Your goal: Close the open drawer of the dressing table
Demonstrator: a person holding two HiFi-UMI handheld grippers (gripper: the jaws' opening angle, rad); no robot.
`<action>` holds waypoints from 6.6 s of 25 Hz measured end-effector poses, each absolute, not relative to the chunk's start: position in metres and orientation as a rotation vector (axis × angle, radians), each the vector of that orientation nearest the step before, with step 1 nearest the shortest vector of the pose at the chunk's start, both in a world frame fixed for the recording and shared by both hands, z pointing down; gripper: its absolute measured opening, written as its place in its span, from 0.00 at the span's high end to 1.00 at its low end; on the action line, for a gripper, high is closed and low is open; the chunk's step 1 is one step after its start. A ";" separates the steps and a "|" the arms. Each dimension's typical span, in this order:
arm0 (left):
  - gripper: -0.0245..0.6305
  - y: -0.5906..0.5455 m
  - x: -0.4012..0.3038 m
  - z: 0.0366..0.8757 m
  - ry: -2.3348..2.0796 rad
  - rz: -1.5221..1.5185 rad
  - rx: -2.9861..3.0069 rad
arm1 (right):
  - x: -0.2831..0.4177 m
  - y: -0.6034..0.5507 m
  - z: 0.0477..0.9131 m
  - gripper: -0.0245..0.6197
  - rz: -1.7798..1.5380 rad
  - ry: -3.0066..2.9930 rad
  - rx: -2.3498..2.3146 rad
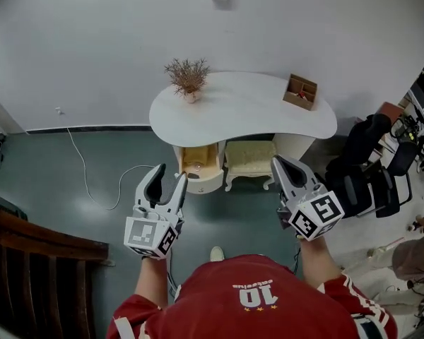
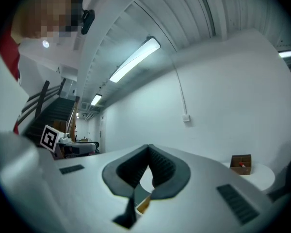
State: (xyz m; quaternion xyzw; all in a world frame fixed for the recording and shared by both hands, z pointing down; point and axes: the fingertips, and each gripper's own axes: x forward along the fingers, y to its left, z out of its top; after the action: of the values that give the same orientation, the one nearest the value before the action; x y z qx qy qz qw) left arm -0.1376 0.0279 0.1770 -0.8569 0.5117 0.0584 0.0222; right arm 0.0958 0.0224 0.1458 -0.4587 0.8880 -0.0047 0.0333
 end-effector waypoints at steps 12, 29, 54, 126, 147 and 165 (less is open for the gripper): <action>0.56 -0.018 -0.123 0.285 1.654 0.072 -2.905 | 0.080 -0.018 0.182 0.95 -0.089 2.797 -1.442; 0.56 -0.032 -0.127 0.505 1.900 -0.314 -3.087 | 0.078 -0.037 0.273 0.95 -0.267 2.921 -1.520; 0.58 -0.112 -0.098 0.717 2.193 -0.867 -2.962 | 0.052 -0.169 0.443 0.95 -0.514 3.122 -1.260; 0.79 -0.261 -0.113 0.802 2.408 -1.044 -2.759 | 0.107 -0.195 0.600 0.95 -0.965 3.180 -1.343; 0.77 -0.307 -0.116 0.807 2.455 -1.013 -2.774 | 0.106 -0.221 0.613 0.95 -1.031 3.134 -1.393; 0.77 -0.372 -0.124 0.802 2.440 -1.011 -2.752 | 0.129 -0.223 0.615 0.95 -1.010 3.125 -1.467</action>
State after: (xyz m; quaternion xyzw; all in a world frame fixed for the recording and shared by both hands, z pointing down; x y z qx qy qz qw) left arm -0.1245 -0.3722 0.8020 -0.6811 0.6038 -0.2502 -0.3300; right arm 0.1292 -0.2232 0.6150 -0.3972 0.8464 -0.2735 -0.2257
